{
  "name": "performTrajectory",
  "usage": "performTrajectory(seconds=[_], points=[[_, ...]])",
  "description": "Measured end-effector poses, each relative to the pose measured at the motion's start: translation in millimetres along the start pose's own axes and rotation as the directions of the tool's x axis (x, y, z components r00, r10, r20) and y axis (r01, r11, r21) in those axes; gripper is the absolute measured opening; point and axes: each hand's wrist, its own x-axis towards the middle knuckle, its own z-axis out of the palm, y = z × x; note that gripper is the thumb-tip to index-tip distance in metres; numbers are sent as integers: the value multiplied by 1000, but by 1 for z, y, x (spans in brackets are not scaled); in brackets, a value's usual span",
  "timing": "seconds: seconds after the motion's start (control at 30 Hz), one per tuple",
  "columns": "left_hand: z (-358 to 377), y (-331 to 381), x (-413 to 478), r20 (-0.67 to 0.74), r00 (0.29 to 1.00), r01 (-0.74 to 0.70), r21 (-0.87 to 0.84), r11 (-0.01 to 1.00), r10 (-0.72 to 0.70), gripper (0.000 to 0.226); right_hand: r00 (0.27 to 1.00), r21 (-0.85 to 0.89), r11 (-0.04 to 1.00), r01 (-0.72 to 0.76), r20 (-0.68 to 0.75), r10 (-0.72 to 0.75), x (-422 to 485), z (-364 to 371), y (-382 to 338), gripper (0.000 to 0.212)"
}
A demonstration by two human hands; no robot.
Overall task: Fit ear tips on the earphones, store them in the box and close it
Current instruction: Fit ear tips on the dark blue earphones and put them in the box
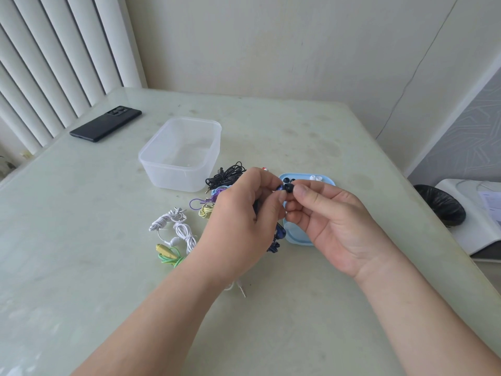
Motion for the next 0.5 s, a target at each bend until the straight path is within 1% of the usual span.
performTrajectory(seconds=[0.23,0.33,0.5], points=[[0,-1,0,12,1000,5,7,1000,-5,0,999,-67,997,50,-2,-50,1,-1,4,13],[-1,-2,0,16,1000,-9,35,999,8,1,997,-88,994,71,2,-71,1,0,7,14],[-1,-1,-1,30,999,-30,77,997,27,3,990,-128,983,132,-32,-137,2,-2,10,17]])
